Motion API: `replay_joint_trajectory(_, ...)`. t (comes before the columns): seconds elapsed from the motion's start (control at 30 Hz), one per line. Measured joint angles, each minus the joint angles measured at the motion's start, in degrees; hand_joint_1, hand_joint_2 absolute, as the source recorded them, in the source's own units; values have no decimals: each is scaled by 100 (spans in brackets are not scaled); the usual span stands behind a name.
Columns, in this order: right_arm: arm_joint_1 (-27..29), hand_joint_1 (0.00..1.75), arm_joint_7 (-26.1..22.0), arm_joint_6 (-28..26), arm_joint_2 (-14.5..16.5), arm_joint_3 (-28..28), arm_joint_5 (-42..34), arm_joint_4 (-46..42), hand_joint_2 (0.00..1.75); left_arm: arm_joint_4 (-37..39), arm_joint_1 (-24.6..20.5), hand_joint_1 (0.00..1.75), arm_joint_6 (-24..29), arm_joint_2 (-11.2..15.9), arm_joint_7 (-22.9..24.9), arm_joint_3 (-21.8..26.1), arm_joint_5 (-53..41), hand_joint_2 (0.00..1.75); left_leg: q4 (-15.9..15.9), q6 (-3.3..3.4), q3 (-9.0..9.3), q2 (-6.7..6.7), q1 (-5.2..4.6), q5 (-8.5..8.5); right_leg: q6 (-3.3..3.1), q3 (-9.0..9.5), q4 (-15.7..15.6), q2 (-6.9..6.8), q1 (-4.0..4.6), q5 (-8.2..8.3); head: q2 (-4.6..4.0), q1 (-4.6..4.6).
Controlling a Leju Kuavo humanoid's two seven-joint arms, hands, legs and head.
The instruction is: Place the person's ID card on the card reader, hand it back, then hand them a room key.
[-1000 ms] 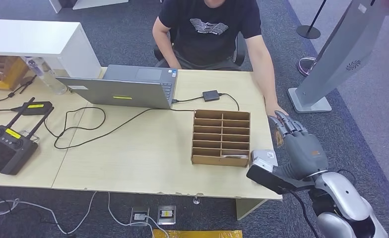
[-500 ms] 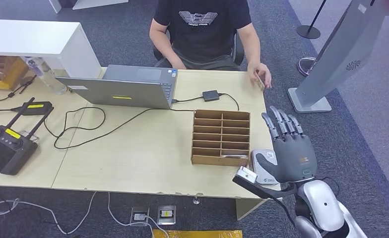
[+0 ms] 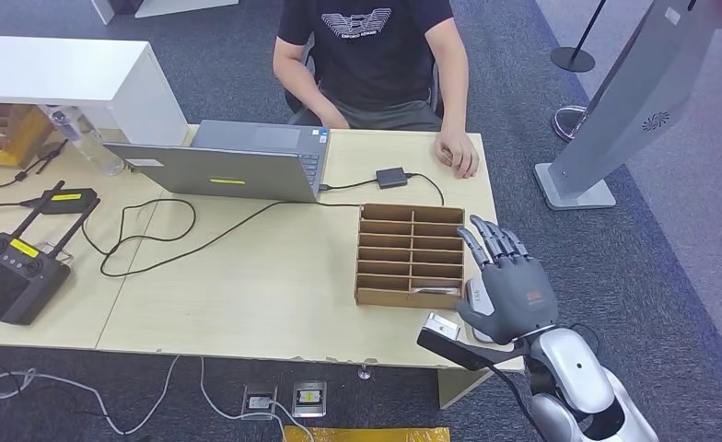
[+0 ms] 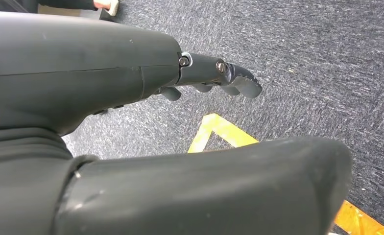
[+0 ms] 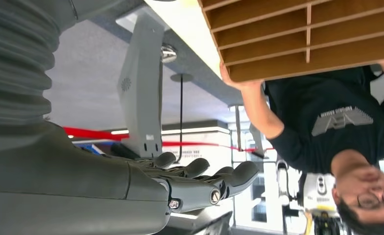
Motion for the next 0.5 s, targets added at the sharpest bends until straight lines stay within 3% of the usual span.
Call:
replay_joint_trajectory(0.27, -97, 0, -24, 343, 121, -34, -156, 109, 175, 0, 0, 0, -69, 4, 0, 3, -44, 0, 0, 0, 0, 0, 0, 0, 0, 0, 1, 0, 0, 0, 0, 1)
replay_joint_trajectory(0.5, -98, 0, -104, 140, 289, -38, -73, 313, 175, 0, 0, 0, -103, 26, -1, 3, -56, 0, 0, 0, 0, 0, 0, 0, 0, 0, 1, 0, 0, 0, 0, 1)
